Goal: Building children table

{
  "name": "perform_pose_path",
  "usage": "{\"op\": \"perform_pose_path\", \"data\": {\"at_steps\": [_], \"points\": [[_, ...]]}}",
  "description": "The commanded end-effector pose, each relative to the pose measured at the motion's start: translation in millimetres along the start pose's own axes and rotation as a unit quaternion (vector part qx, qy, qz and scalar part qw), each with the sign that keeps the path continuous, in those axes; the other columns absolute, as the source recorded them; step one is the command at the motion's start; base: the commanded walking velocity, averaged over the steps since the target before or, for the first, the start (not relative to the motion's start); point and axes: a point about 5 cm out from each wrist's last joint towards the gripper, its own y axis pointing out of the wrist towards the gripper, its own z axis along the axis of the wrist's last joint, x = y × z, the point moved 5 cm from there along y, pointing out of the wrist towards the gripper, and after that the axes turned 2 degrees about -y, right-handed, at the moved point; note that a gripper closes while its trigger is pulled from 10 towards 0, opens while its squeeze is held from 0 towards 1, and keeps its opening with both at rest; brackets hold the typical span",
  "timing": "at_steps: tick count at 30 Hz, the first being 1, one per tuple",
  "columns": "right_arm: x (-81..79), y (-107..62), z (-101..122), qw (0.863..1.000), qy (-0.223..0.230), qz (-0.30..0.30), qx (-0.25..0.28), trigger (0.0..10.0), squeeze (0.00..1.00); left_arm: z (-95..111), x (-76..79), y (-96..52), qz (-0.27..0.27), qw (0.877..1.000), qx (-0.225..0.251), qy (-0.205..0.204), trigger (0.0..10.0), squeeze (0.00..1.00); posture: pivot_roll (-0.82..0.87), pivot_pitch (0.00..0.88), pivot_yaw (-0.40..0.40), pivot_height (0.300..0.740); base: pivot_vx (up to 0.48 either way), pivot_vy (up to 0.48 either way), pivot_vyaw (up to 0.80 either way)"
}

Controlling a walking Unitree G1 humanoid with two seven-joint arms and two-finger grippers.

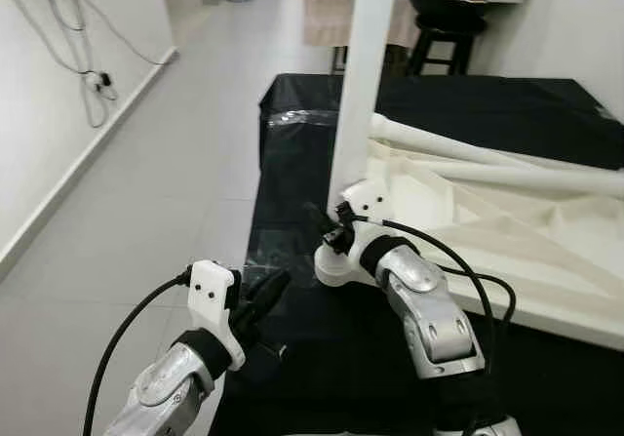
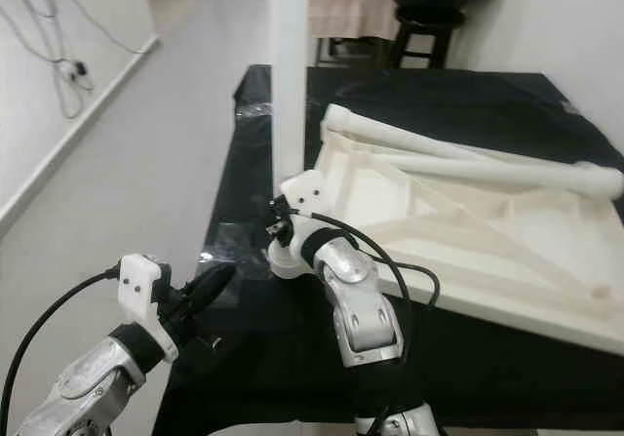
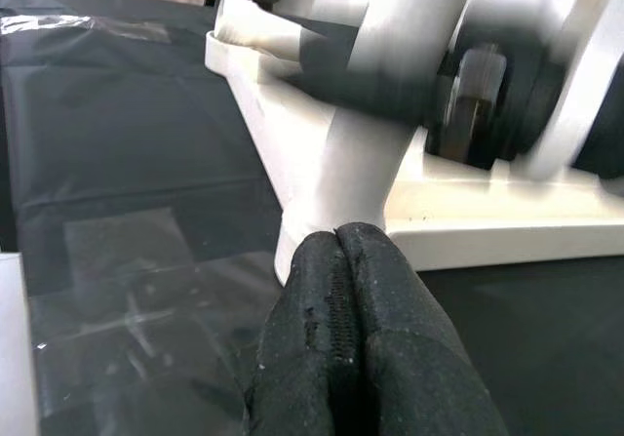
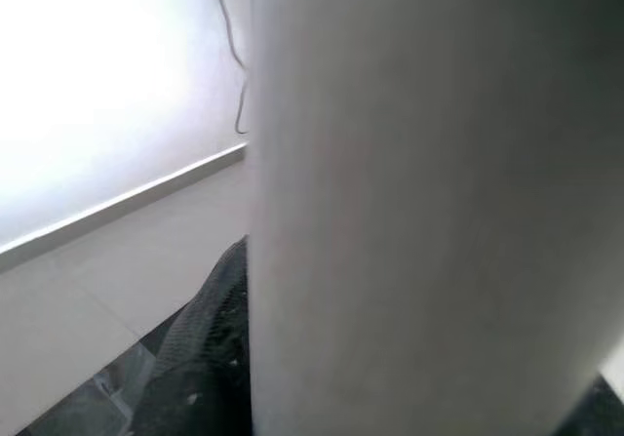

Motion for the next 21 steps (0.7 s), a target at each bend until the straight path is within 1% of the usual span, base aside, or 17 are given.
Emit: {"op": "perform_pose_path", "data": {"at_steps": [1, 2, 3, 4, 5, 6, 7, 9, 10, 11, 12, 13, 14, 17, 19, 20, 21], "points": [[-21.4, -3.2, -44, 0.994, 0.051, 0.057, -0.082, 10.0, 1.0, -4, -1.3, -1.8, 0.005, 1.0, -0.007, -0.005, 10.0, 0.0, 0.05, 0.112, -0.053, 0.74, 0.0, 0.0, 0.0], [-21.4, -3.2, -44, 0.994, 0.051, 0.057, -0.082, 10.0, 1.0, -4, -1.3, -1.8, 0.005, 1.0, -0.007, -0.005, 10.0, 0.0, 0.05, 0.112, -0.053, 0.74, 0.0, 0.0, 0.0], [-26.1, -1.1, -28, 0.993, 0.063, 0.094, -0.046, 10.0, 1.0, -4, -1.6, -1.1, 0.003, 1.0, -0.008, -0.006, 10.0, 0.0, 0.05, 0.108, -0.049, 0.74, 0.0, 0.0, 0.0], [-26.1, -1.1, -28, 0.993, 0.063, 0.094, -0.046, 10.0, 1.0, -4, -1.6, -1.1, 0.003, 1.0, -0.008, -0.006, 10.0, 0.0, 0.05, 0.108, -0.049, 0.74, 0.0, 0.0, 0.0], [-25.5, -1.4, -5, 0.99, 0.058, 0.132, 0.0, 10.0, 1.0, -5, -2.1, -0.8, 0.002, 1.0, -0.009, -0.007, 10.0, 0.0, 0.05, 0.104, -0.048, 0.74, 0.0, 0.0, 0.0], [-21.2, -4.3, 18, 0.982, 0.057, 0.176, 0.047, 10.0, 0.0, -5, -2.7, -0.8, 0.002, 1.0, -0.009, -0.008, 10.0, 0.0, 0.05, 0.099, -0.05, 0.74, 0.0, 0.0, 0.0], [-21.2, -4.3, 18, 0.982, 0.057, 0.176, 0.047, 10.0, 0.0, -5, -2.7, -0.8, 0.002, 1.0, -0.009, -0.008, 10.0, 0.0, 0.05, 0.099, -0.05, 0.74, 0.0, 0.0, 0.0], [-12.1, -12.3, 44, 0.967, 0.049, 0.231, 0.099, 10.0, 0.0, -6, -3.2, -0.5, 0.002, 1.0, -0.01, -0.009, 10.0, 0.0, 0.06, 0.092, -0.054, 0.74, 0.0, 0.0, 0.0], [-12.1, -12.3, 44, 0.967, 0.049, 0.231, 0.099, 10.0, 0.0, -6, -3.2, -0.5, 0.002, 1.0, -0.01, -0.009, 10.0, 0.0, 0.06, 0.092, -0.054, 0.74, 0.0, 0.0, 0.0], [-0.7, -19.6, 56, 0.949, 0.026, 0.294, 0.115, 10.0, 0.0, -6, -3.0, 0.6, 0.002, 1.0, -0.009, -0.008, 10.0, 0.0, 0.06, 0.085, -0.058, 0.74, 0.0, 0.0, 0.0], [4.0, -21.0, 58, 0.943, 0.019, 0.311, 0.115, 10.0, 0.0, -6, -2.8, 1.1, 0.002, 1.0, -0.009, -0.008, 10.0, 0.0, 0.06, 0.085, -0.058, 0.74, 0.0, 0.0, 0.0], [4.0, -21.0, 58, 0.943, 0.019, 0.311, 0.115, 10.0, 0.0, -6, -2.8, 1.1, 0.002, 1.0, -0.009, -0.008, 10.0, 0.0, 0.06, 0.085, -0.058, 0.74, 0.0, 0.0, 0.0], [7.2, -21.1, 58, 0.94, 0.017, 0.323, 0.112, 10.0, 0.0, -7, -2.6, 1.3, 0.003, 1.0, -0.009, -0.008, 10.0, 0.0, 0.06, 0.081, -0.059, 0.74, 0.0, 0.0, 0.0], [14.4, -14.1, 55, 0.937, 0.002, 0.335, 0.097, 10.0, 0.0, -7, -1.7, 1.8, 0.004, 1.0, -0.009, -0.007, 10.0, 0.0, 0.06, 0.079, -0.06, 0.74, 0.0, 0.0, 0.0], [21.7, -1.1, 56, 0.942, -0.009, 0.323, 0.086, 10.0, 0.0, -8, -0.5, 2.3, 0.004, 1.0, -0.009, -0.007, 10.0, 0.0, 0.08, 0.071, -0.063, 0.74, 0.0, 0.0, 0.0], [21.7, -1.1, 56, 0.942, -0.009, 0.323, 0.086, 10.0, 0.0, -8, -0.5, 2.3, 0.004, 1.0, -0.009, -0.007, 10.0, 0.0, 0.08, 0.071, -0.063, 0.74, 0.0, 0.0, 0.0], [22.9, 3.4, 58, 0.942, -0.002, 0.324, 0.083, 10.0, 0.0, -8, 0.1, 2.5, 0.004, 1.0, -0.009, -0.007, 10.0, 0.0, 0.08, 0.068, -0.064, 0.74, 0.0, 0.0, 0.0]]}}
